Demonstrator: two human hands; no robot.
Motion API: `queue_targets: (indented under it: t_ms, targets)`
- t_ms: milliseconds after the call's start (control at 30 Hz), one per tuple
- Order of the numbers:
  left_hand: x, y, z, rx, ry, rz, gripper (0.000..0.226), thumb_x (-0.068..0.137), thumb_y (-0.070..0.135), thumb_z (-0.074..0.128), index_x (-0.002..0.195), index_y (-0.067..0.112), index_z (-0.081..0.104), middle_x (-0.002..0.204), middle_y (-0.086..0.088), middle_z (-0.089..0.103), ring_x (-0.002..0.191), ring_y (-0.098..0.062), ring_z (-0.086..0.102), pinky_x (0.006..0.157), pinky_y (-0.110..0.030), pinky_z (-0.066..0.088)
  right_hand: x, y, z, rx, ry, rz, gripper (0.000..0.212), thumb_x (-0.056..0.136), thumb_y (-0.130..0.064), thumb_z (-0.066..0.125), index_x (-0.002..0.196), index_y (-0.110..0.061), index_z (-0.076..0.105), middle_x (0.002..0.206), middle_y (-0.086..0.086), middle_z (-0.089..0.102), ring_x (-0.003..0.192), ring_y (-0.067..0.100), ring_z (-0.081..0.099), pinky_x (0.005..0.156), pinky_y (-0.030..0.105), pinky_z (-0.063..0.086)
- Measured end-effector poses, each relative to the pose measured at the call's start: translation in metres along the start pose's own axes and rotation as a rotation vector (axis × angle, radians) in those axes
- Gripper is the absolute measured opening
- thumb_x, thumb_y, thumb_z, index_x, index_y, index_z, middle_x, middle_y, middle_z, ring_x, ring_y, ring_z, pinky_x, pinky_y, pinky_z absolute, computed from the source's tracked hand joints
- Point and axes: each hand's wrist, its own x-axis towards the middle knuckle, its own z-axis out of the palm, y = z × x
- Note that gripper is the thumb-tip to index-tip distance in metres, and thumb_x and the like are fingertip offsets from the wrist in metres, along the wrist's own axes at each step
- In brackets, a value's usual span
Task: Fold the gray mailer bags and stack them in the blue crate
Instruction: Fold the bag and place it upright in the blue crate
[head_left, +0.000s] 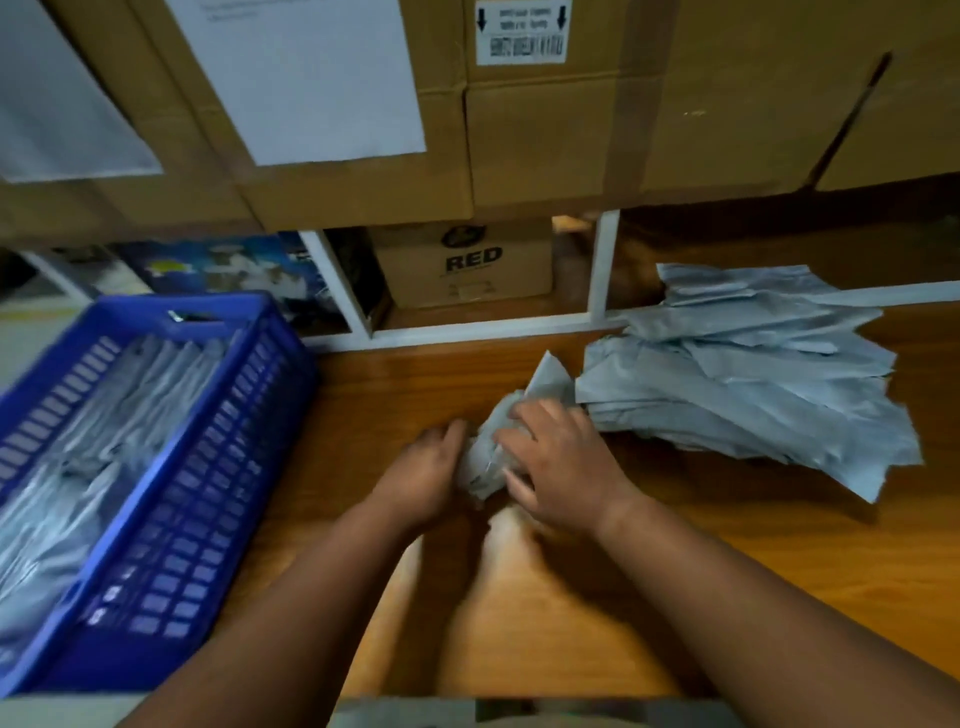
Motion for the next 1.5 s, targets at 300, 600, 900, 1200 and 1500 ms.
queue_targets:
  t_ms: [300,600,900,1200,1500]
  targets:
    - [-0.087,-0.015,-0.029,0.059,0.178,-0.13,0.056,0.082,0.054,0.079,0.128,0.037,0.051,0.118,0.011,0.048,0.105,-0.013,0.05,0.091,-0.04,0.053,-0.034,-0.027,0.052,-0.077,-0.331,0.059,0.05,0.098,-0.046,0.057,0.147,-0.034,0.05,0.155,0.01,0.043,0.141,0.033,0.042,0.11,0.049,0.042]
    - [-0.125,-0.041,-0.031,0.056,0.247,0.008,0.051,0.091,0.054,0.072,0.135,0.037,0.051,0.12,0.015,0.05,0.103,-0.011,0.045,0.089,-0.04,0.048,0.047,-0.025,0.05,0.261,-0.381,0.333,0.058,0.104,-0.016,0.05,0.161,-0.015,0.043,0.17,0.013,0.033,0.158,0.032,0.027,0.129,0.041,0.023]
    - [-0.121,-0.067,0.031,0.173,0.065,0.21,0.075,0.088,0.059,0.068,0.154,0.047,0.034,0.144,0.011,0.047,0.127,-0.019,0.042,0.098,-0.045,0.042,-0.017,-0.053,0.034,1.166,-0.068,0.954,0.036,0.109,-0.054,0.049,0.116,-0.028,0.072,0.111,0.006,0.075,0.098,0.026,0.074,0.078,0.038,0.054]
    - [-0.122,-0.059,0.087,0.257,0.041,0.224,0.104,0.092,0.092,0.022,0.17,0.027,0.003,0.177,-0.017,0.005,0.163,-0.039,0.0,0.123,-0.072,0.002,-0.071,-0.067,0.064,0.233,-0.341,0.511,0.045,0.1,-0.067,0.052,0.121,-0.029,0.061,0.123,0.0,0.062,0.113,0.027,0.06,0.08,0.037,0.041]
    - [-0.13,-0.06,0.08,0.297,0.096,0.238,0.105,0.095,0.089,0.02,0.17,0.016,0.015,0.177,-0.019,0.004,0.164,-0.035,-0.006,0.126,-0.068,0.001,-0.074,-0.057,0.06,0.221,-0.254,0.667,0.024,0.107,-0.045,0.056,0.126,-0.031,0.061,0.129,-0.001,0.067,0.111,0.025,0.063,0.082,0.037,0.049]
